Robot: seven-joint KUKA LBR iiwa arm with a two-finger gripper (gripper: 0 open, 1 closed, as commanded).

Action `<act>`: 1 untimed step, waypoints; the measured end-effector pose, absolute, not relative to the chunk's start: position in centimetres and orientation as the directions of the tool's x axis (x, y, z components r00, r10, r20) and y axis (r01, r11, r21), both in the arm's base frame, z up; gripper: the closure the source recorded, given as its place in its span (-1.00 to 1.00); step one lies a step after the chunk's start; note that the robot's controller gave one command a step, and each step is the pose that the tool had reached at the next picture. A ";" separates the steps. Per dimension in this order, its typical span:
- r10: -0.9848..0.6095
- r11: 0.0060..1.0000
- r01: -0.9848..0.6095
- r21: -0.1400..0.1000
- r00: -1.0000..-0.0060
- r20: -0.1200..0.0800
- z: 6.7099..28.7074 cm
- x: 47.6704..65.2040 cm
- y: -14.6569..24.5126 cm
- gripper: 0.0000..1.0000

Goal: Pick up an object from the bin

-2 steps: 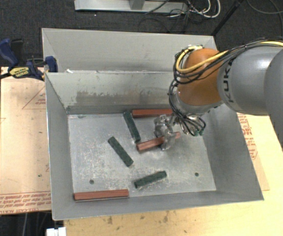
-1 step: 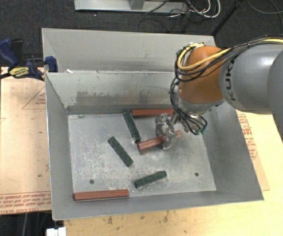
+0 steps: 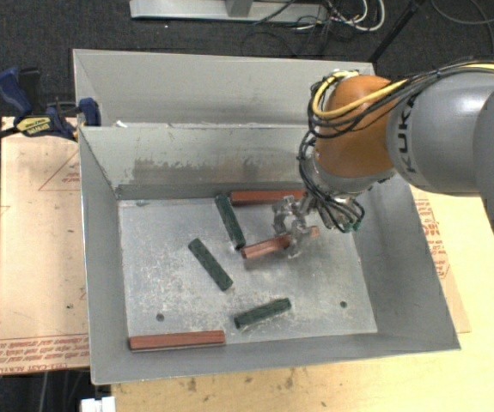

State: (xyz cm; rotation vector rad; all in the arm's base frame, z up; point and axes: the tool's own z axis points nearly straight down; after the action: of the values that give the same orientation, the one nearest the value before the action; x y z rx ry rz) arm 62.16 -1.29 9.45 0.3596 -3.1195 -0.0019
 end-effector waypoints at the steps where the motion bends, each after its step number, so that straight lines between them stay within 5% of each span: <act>1: -0.227 0.974 -0.227 0.002 -0.974 0.004 11.4 62.1 -1.3 1.00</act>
Offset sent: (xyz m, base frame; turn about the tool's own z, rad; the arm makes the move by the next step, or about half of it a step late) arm 0.0001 -0.0002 0.0700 0.0000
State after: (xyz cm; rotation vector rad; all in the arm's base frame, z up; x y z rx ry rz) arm 62.07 -1.26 11.42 0.3587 -3.1169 -0.0030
